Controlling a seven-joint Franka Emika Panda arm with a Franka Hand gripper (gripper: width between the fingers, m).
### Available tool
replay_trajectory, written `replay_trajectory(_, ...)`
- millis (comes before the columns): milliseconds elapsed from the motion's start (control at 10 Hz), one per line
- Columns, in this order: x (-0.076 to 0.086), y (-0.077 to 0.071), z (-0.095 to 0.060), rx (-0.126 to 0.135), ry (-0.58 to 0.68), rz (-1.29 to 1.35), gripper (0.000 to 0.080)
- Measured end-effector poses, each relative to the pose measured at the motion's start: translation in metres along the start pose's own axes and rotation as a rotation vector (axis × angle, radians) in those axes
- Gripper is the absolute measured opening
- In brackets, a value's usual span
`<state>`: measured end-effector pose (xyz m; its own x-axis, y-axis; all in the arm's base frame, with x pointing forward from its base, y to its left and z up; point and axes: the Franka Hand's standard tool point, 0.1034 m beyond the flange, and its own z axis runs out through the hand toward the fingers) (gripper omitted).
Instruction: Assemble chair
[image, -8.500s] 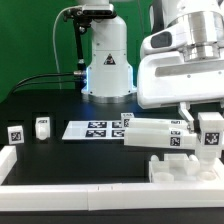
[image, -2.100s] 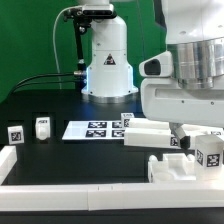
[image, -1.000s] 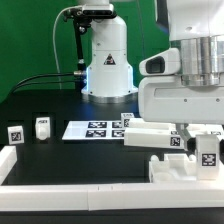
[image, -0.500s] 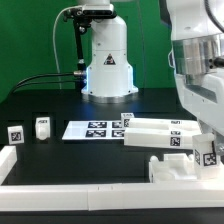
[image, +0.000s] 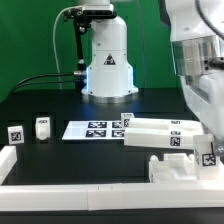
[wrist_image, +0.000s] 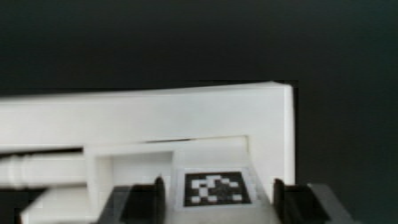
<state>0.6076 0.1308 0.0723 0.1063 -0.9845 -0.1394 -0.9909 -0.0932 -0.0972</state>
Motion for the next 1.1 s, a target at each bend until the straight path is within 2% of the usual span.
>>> replay_trajectory(100, 0.0006, 0.001, 0.002, -0.02, 0.011, -0.236, 0.0284)
replay_trajectory(200, 0.0012, 0.0002, 0.0047, -0.043, 0.006, -0.45, 0.0399)
replay_trajectory(300, 0.002, -0.001, 0.0046, -0.04, 0.007, -0.5, 0.0399)
replay_trajectory(400, 0.0024, -0.0007, 0.0049, -0.041, 0.006, -0.56, 0.0549)
replay_trajectory(500, 0.0026, -0.0006, 0.0049, -0.041, 0.005, -0.603, 0.0619)
replay_trajectory(700, 0.0046, -0.0011, 0.0037, -0.047, 0.011, -0.81, 0.064)
replay_trajectory(800, 0.0066, -0.0048, -0.0012, -0.052, 0.041, -1.028, 0.0648)
replay_trajectory(900, 0.0069, -0.0072, -0.0026, -0.039, 0.062, -1.116, 0.0648)
replay_trajectory(1100, 0.008, -0.0063, -0.0006, -0.042, 0.062, -1.065, 0.0649)
